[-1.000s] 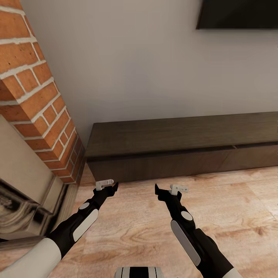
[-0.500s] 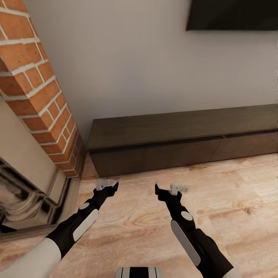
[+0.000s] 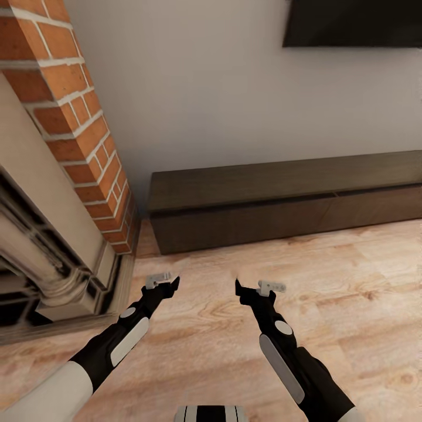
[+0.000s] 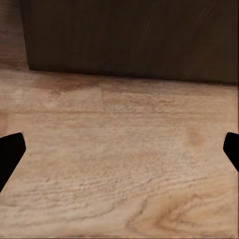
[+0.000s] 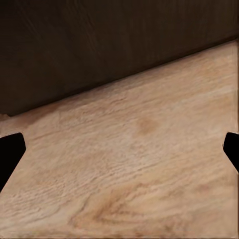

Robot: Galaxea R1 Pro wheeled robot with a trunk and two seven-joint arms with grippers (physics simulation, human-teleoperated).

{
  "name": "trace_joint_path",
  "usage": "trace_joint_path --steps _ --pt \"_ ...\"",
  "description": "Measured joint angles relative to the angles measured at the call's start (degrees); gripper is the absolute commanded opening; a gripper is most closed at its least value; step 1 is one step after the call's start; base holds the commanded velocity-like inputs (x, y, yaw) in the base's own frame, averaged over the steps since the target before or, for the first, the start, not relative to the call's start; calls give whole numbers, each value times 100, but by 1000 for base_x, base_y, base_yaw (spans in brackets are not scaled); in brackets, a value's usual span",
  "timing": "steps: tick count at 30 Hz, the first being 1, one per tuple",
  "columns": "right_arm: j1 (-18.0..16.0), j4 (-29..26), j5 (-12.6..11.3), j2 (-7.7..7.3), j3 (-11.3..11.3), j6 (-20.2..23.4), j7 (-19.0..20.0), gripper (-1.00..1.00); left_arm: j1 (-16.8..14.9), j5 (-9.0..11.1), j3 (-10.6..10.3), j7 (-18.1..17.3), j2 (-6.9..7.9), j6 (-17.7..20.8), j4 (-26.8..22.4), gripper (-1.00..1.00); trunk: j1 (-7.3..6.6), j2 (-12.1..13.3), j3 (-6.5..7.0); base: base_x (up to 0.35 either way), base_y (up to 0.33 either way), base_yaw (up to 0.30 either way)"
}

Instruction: Place each of the two pumpkins and all three candles from the living room inside a cabinet in the living room (use any cabinet), then make sure every cabinet is closed, and position the cauldron so it is next to a table in the living room.

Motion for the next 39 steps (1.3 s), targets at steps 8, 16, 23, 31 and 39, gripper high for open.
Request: trace_joint_path --steps 8,16,23,31,39 --pt "0 2 0 -2 1 0 0 100 0 0 3 0 -1 2 -2 100 0 0 32 -306 141 -124" --pt "0 1 3 -1 6 0 0 100 1 1 0 0 -5 4 1 100 0 0 42 -304 150 -30" --pt "0 7 3 1 7 0 0 100 1 0 -10 0 -3 5 -5 100 -2 0 43 -226 123 -3" --pt "0 22 3 0 1 1 -1 100 0 4 12 -1 2 86 -74 100 -3 0 43 -34 19 0" --pt "0 58 -4 0 -2 1 -1 100 0 6 5 6 2 115 -113 100 -3 0 43 -3 2 0"
